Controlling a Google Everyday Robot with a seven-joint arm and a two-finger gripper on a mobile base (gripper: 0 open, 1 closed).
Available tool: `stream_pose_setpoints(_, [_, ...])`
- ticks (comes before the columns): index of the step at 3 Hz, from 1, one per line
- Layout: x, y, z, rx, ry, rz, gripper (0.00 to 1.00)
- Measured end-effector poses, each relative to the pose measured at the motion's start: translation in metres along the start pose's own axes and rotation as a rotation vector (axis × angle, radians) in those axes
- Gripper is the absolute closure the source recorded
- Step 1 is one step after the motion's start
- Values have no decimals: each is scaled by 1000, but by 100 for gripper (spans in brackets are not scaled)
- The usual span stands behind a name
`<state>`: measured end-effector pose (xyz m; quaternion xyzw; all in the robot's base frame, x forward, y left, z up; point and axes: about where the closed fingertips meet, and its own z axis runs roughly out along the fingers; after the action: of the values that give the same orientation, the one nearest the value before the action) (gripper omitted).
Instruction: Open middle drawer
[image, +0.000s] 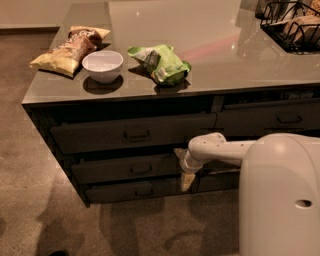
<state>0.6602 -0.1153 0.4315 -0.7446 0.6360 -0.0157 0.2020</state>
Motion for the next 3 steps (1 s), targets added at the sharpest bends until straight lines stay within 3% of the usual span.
stream_pose_setpoints(1, [2,-19,15,-3,3,23,6])
stream_pose_setpoints(2, [7,-29,22,-8,4,40,27])
stream_pose_setpoints(3, [10,-34,29,-21,5,54,30])
